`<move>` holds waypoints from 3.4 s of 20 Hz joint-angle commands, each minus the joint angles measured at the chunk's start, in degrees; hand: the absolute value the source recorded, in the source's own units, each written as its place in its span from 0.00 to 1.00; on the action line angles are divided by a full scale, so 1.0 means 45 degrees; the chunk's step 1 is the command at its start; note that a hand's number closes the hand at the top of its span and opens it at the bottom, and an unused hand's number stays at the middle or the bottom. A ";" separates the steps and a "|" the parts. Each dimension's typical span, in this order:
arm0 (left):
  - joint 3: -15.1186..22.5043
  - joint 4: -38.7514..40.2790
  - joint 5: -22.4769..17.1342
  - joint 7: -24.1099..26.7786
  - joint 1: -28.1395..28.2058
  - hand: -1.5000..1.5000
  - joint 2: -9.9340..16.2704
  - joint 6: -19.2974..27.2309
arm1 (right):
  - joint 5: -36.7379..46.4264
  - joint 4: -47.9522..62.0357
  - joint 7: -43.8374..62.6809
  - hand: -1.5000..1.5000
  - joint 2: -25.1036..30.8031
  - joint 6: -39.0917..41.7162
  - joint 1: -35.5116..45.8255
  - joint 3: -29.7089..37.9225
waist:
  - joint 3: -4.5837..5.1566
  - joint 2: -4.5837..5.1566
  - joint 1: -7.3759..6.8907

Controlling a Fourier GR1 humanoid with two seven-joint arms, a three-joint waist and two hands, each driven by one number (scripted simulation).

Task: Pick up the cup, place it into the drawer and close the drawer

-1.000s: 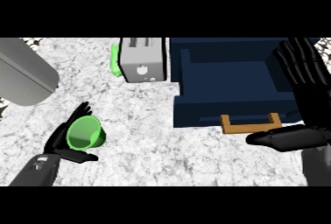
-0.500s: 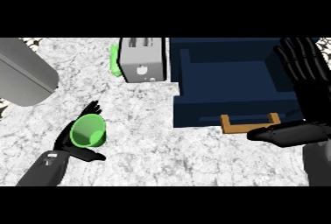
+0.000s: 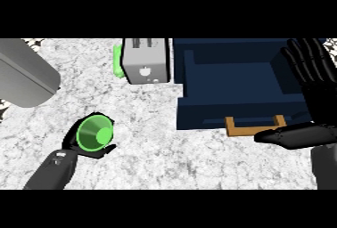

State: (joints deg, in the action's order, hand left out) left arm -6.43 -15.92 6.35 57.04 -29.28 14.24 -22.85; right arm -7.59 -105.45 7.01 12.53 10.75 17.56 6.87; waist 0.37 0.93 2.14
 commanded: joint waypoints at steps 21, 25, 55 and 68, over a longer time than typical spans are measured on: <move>-0.1816 -0.3588 -0.2416 0.0154 -0.1367 1.00 -0.1745 0.2485 | -0.0164 -0.0434 0.0700 0.00 0.0078 -0.0220 -0.0098 0.0373 | -0.0084 -0.0260 -0.0501; -0.1188 -0.5113 -0.2254 -0.1826 -0.3058 1.00 -0.2985 0.3967 | -0.0025 0.0375 -0.0193 0.00 0.0396 0.0151 -0.0411 0.0769 | -0.0102 -0.0302 -0.0589; 0.4306 -0.0252 -0.4852 -1.0295 -1.1154 1.00 -0.3165 0.8997 | 0.0539 0.0428 -0.0058 0.00 -0.0438 -0.0309 0.0981 -0.0349 | -0.0102 0.0190 0.1135; 0.5720 -0.0822 -0.6641 -0.9164 -0.9642 0.00 -0.3165 0.8461 | -0.0829 0.0949 -0.0600 0.00 -0.0384 0.1532 0.1320 -0.0974 | -0.0098 0.0454 0.2118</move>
State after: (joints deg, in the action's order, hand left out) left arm 19.14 -18.43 -20.47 13.80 -74.03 0.00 15.22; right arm -8.82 -101.47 3.91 11.48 14.77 22.30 4.67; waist -0.11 2.72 10.97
